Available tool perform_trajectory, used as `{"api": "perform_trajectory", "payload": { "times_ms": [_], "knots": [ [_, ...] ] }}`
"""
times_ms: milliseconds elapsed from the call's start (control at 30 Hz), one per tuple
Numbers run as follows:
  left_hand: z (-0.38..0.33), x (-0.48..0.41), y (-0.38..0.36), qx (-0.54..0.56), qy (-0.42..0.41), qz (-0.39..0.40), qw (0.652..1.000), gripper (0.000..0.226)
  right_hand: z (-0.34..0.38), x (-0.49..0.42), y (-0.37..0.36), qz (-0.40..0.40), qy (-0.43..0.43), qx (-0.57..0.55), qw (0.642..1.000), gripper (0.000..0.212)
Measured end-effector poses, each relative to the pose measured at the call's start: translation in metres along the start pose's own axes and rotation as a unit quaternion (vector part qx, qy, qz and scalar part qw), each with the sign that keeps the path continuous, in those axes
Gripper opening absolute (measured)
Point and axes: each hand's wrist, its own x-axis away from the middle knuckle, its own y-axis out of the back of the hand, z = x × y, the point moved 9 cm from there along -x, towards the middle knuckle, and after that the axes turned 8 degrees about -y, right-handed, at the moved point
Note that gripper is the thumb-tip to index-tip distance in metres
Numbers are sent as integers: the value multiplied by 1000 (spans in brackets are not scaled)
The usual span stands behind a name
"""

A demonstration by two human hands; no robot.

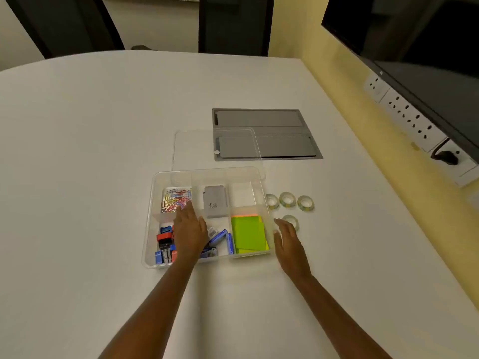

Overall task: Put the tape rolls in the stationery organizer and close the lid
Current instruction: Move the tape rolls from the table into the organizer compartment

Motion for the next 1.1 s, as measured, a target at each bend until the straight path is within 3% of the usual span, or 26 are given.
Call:
{"api": "perform_trajectory", "payload": {
  "times_ms": [100,233,333,400,533,667,767,900,1000,1100],
  "knots": [
    [3,-2,-2,-7,18,-14,1000,49,-22,-17,15,-35,-24,55,998,34],
    [5,-3,-5,-15,23,-3,1000,63,-53,-37,7,33,-58,163,984,38],
    [8,-1,-5,-14,31,-3,999,68,-58,-43,5,37,-44,221,974,37],
    [8,3,-5,-9,36,-7,999,68,-57,-48,6,23,-37,203,978,29],
    [7,9,-6,-22,42,-14,999,68,-42,-60,26,-45,-76,7,996,17],
    [6,10,-6,-23,38,-14,999,67,25,-71,20,-44,64,-12,997,14],
    [8,10,-6,-28,44,-14,999,65,64,-77,-15,27,152,99,983,20],
    [9,8,-6,-31,34,-19,999,58,76,-82,-58,96,180,260,944,25],
    [9,9,-5,-26,30,-33,999,52,81,-87,-50,81,187,188,961,22],
    [9,10,-6,-24,27,-34,999,51,66,-103,-12,-7,148,55,987,23]
  ]
}}
